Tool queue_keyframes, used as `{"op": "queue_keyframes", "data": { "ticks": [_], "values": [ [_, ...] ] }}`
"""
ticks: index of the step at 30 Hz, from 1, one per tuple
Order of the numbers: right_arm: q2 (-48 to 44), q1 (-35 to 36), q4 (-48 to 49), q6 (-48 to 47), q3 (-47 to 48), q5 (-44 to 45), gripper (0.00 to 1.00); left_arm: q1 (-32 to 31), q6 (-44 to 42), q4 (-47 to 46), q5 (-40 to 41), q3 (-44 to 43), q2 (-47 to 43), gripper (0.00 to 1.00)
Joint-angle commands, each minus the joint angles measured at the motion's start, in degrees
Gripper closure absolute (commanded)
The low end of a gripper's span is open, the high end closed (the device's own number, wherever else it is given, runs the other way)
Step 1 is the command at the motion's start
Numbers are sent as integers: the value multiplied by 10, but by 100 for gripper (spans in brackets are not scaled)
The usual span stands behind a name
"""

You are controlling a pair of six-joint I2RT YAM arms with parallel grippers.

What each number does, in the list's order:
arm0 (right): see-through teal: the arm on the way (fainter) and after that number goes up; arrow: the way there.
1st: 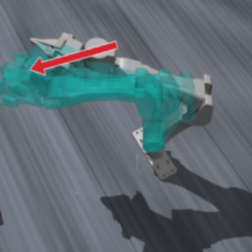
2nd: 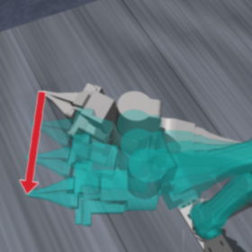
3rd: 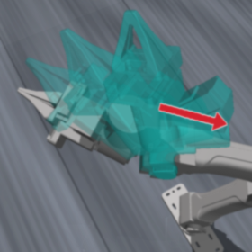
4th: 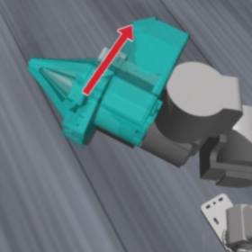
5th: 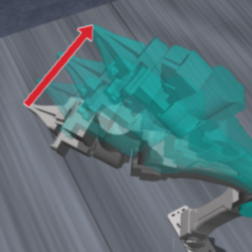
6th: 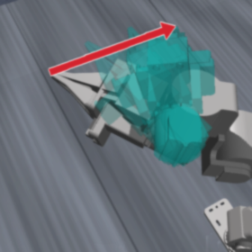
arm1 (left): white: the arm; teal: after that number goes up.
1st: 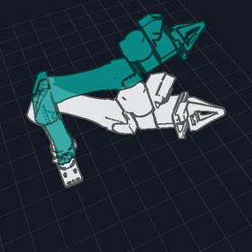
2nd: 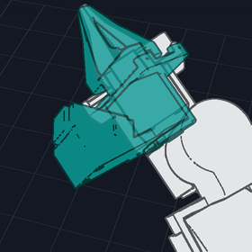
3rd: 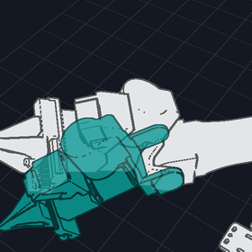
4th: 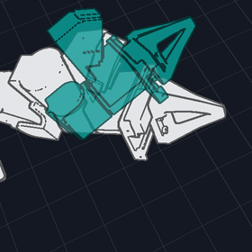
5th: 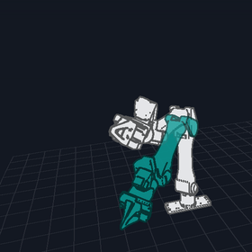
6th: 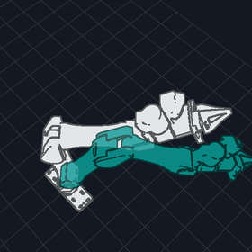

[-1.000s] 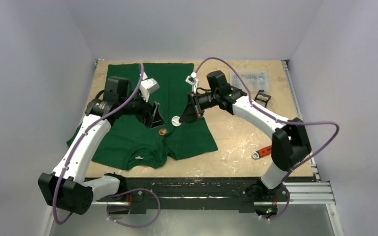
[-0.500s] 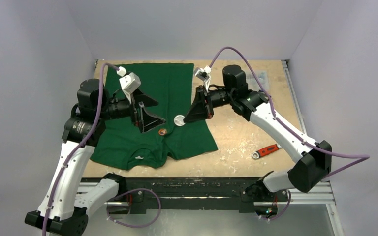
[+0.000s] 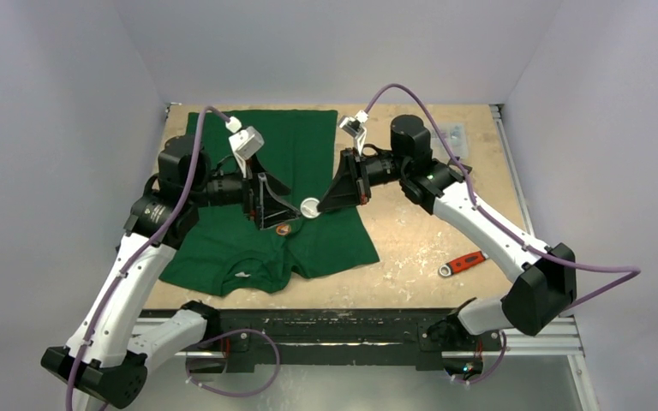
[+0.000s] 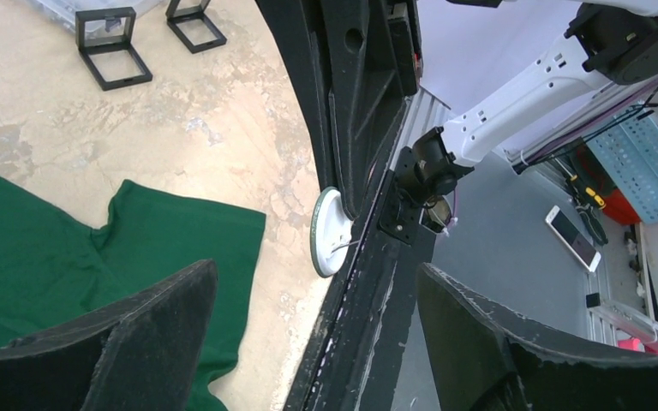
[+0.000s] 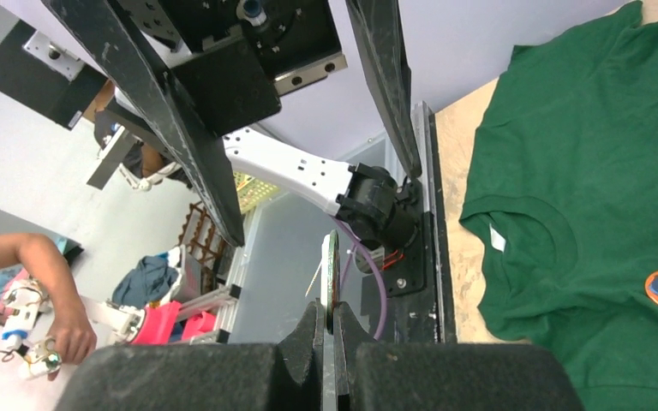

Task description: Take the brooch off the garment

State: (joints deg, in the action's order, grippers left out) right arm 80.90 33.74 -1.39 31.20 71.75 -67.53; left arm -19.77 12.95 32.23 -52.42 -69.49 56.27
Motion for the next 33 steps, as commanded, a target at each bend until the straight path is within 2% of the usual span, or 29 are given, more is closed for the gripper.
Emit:
{"op": "queue_keyframes", "data": {
  "ticks": [1, 8, 13, 18, 22, 33],
  "values": [
    [-8, 4, 59, 46, -5, -9, 100, -14, 18, -9, 10, 10, -3, 17],
    [-11, 25, 59, 39, -3, 7, 100, -23, 25, 0, -2, 1, 11, 33],
    [-8, 25, 58, 41, 0, 13, 100, -27, 15, -7, -21, 12, 8, 39],
    [-4, 26, 73, 54, -4, 11, 100, -29, 14, -15, -38, 22, 0, 42],
    [-1, 26, 86, 64, -5, 9, 100, -30, 8, -11, -36, 27, -2, 49],
    [-6, 31, 101, 75, -17, 11, 100, -30, 26, -29, -49, 25, 0, 53]
  ]
}}
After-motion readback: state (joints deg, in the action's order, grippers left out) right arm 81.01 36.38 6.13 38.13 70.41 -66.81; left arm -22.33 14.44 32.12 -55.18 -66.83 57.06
